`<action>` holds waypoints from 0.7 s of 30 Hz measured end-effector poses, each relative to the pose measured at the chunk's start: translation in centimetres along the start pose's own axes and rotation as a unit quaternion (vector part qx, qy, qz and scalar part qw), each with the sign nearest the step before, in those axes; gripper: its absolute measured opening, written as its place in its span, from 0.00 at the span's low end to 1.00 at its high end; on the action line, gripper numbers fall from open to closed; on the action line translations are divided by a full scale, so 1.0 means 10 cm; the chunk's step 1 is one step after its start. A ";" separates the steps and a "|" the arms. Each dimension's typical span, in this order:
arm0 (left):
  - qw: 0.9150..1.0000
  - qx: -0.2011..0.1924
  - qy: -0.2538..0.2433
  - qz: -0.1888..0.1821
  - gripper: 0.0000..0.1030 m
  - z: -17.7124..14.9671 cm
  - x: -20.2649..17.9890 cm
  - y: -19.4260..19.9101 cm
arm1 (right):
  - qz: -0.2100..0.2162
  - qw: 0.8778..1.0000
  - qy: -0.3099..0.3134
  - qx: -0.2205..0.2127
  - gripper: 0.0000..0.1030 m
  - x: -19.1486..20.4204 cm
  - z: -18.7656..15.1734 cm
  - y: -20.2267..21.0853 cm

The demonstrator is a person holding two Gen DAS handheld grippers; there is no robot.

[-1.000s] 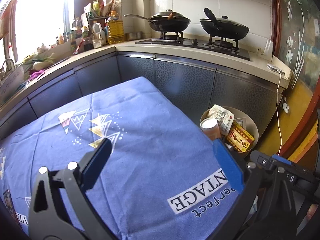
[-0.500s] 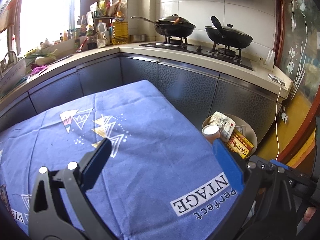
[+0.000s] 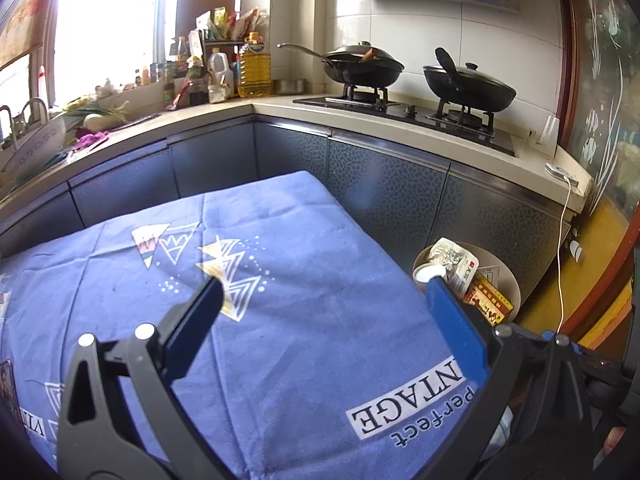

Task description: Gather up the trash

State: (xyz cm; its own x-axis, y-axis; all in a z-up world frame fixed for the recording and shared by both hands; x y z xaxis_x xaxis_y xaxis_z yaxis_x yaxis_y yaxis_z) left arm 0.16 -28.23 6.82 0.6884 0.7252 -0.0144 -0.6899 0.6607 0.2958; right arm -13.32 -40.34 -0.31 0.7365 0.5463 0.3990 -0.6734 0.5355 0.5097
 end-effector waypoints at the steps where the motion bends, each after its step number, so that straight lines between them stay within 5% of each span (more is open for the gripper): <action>1: 1.000 -0.001 -0.001 0.001 0.94 0.00 0.00 0.00 | 0.001 1.000 0.001 -0.001 0.80 0.00 0.00 0.01; 21: 0.999 0.003 -0.046 -0.001 0.94 0.19 -0.11 -0.09 | 0.005 0.999 0.016 -0.031 0.80 0.02 0.19 0.13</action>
State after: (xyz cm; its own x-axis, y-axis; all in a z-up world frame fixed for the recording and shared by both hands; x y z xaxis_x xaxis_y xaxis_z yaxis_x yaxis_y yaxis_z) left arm 0.42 -30.02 8.35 0.7071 0.7034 0.0728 -0.6878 0.6602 0.3017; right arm -13.93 -40.71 1.92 0.7283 0.5717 0.3778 -0.6837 0.5689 0.4572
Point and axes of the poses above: each gripper's, at about its wrist camera, not at the fingertips, and y roughly against the way its jaws point, x to its left, z to its top, the point moved 3 cm from there along -y, roughly the way its jaws point, and after that the axes turned 15 degrees about -x, right-handed, at the moved point
